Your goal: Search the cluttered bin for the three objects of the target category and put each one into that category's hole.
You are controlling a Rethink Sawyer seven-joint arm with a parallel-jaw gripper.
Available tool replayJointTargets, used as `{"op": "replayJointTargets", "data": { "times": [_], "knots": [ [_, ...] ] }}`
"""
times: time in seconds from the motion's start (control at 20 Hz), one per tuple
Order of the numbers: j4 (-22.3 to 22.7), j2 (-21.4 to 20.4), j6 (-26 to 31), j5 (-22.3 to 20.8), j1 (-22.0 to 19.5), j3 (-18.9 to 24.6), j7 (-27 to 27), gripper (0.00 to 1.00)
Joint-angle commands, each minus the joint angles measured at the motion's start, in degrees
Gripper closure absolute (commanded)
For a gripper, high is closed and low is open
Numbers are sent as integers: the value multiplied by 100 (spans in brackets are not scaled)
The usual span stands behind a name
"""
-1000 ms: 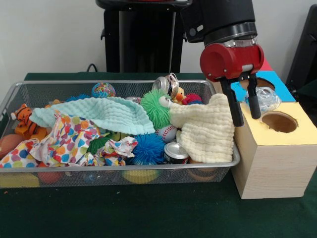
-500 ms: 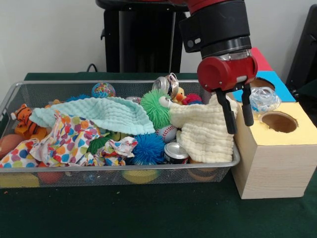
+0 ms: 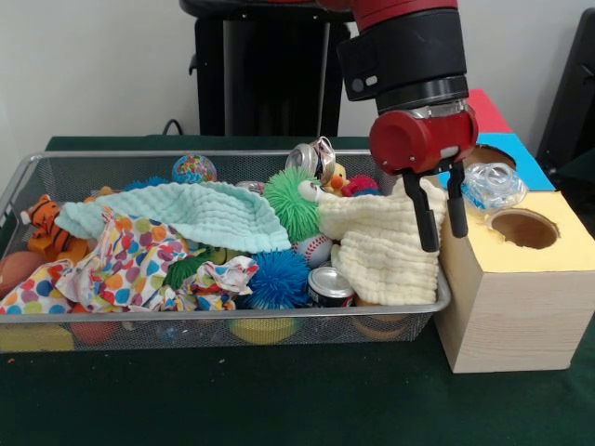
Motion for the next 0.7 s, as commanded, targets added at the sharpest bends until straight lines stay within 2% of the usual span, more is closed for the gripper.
{"op": "replayJointTargets", "data": {
  "times": [0.05, 0.7],
  "knots": [
    [350, -7, -84, -302, 85, -339, 677, 0],
    [386, -117, -365, -496, 468, -843, 861, 0]
  ]
}}
